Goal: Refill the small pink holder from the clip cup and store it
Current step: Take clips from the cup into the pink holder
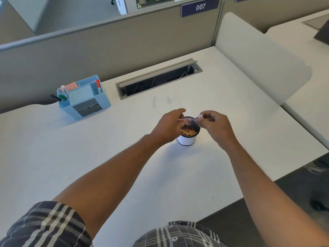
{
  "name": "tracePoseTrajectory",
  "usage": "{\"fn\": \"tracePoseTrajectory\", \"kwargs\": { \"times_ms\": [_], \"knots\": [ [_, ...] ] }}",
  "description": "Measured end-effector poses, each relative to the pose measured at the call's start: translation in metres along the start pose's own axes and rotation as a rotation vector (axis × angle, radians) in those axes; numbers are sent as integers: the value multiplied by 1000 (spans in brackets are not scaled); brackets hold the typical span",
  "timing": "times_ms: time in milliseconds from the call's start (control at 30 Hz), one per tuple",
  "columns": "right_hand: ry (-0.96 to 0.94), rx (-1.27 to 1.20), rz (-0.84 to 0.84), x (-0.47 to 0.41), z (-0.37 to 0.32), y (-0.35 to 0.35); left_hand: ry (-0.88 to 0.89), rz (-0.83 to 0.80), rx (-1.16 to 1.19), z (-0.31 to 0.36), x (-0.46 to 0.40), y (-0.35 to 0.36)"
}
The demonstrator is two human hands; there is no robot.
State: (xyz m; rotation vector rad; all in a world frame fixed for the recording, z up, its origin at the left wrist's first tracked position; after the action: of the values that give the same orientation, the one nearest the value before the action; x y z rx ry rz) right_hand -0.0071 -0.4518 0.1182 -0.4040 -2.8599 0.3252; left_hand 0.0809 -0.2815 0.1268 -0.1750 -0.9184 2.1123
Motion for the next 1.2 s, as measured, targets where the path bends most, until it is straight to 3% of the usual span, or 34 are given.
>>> {"fn": "tracePoseTrajectory", "kwargs": {
  "times_ms": [267, 733, 867, 1000, 1100, 1200],
  "knots": [
    [12, 61, -18, -7, 0, 1, 21, -23, -178, 0, -1, -6],
    [-17, 201, -24, -7, 0, 10, 39, 22, -182, -1, 2, -10],
    [-9, 160, -43, -7, 3, 13, -43, 115, 11, -9, 3, -9],
    [-4, -20, -84, -7, 0, 13, -195, 203, 475, -26, 11, -7],
    [-25, -101, -109, -7, -5, 14, -207, 208, 752, -37, 21, -4],
    [-37, -112, -149, -8, -9, 19, -195, 222, 866, -44, 29, -3]
  ]
}}
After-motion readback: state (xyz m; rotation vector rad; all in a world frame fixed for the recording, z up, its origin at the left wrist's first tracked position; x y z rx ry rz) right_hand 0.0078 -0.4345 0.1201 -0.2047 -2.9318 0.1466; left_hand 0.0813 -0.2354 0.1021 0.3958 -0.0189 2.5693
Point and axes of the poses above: each hand's wrist, its own x-axis away from the middle knuckle, its own y-axis out of the palm, z = x × y, the point moved 1 cm from there along -x, towards the middle knuckle, and after that the axes turned 13 degrees about -z, right-handed, at the moved point
